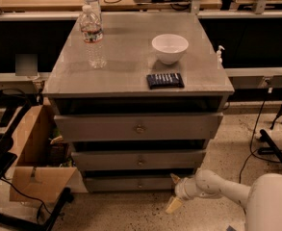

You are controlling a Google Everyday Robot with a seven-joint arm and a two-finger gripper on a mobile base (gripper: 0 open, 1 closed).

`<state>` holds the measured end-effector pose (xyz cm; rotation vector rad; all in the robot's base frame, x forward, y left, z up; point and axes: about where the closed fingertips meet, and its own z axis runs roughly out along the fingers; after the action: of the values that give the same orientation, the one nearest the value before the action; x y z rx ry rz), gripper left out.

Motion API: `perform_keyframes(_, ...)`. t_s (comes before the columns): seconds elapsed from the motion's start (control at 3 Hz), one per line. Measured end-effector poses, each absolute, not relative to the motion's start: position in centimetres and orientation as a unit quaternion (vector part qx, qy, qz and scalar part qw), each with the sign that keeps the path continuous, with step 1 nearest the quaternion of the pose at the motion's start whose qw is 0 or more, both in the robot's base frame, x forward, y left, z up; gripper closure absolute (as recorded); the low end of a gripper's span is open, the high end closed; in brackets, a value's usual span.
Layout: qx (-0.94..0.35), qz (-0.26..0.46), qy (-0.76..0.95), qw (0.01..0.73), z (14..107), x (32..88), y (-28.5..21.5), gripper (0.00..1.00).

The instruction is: Open bottom drawer

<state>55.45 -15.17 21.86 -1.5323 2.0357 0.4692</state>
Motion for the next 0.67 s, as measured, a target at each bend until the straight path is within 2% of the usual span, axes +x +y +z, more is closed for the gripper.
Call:
perform_keyframes(0.33,-0.598,0.146,0.744,0.260,20.86,58.83,-14.22,0.00)
perform_keyframes(0.67,-0.598,0.146,0.744,0.260,20.76,58.82,-14.10,0.00)
